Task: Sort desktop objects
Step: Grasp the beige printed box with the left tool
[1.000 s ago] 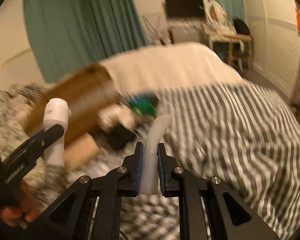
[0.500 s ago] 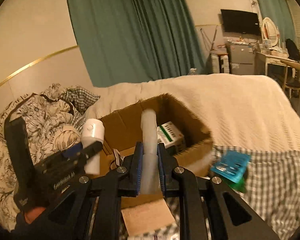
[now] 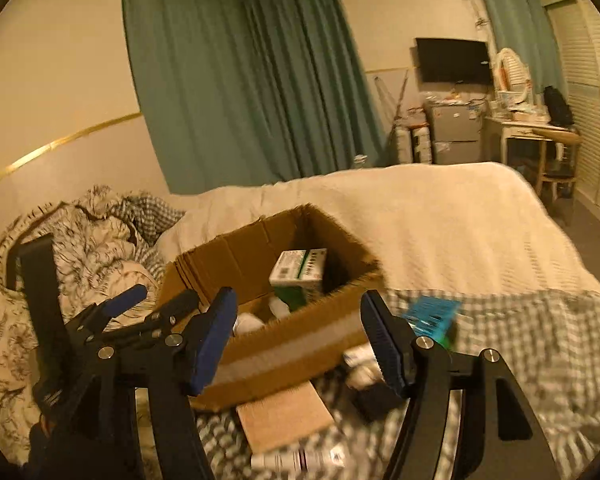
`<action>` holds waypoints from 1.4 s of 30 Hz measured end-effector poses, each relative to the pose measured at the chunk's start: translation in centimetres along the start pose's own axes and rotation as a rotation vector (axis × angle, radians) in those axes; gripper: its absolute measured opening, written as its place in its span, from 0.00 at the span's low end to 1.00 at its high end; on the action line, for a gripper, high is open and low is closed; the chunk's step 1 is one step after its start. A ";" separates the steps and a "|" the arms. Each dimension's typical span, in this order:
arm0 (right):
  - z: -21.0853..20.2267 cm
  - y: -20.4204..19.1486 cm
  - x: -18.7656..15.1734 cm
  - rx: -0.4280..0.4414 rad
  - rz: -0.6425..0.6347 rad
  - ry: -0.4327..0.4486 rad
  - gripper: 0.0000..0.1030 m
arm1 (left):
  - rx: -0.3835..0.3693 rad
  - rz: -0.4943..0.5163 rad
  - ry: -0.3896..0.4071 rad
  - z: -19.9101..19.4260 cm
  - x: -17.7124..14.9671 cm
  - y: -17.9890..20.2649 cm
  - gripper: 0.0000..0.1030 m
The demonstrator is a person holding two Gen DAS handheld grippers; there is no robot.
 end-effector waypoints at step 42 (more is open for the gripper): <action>0.6 8.0 -16.4 -0.094 0.099 -0.235 0.67 | -0.062 0.331 -0.254 7.7 -15.9 10.4 1.00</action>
Point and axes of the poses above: each gripper's, at about its wrist camera, not at the fingertips, and z roughly the way its jaws point, y to its right, x to its top, the point moved 1 cm from there along z, roughly the way its jaws point, and after that the axes turned 15 degrees about x, right-handed, at the moved point
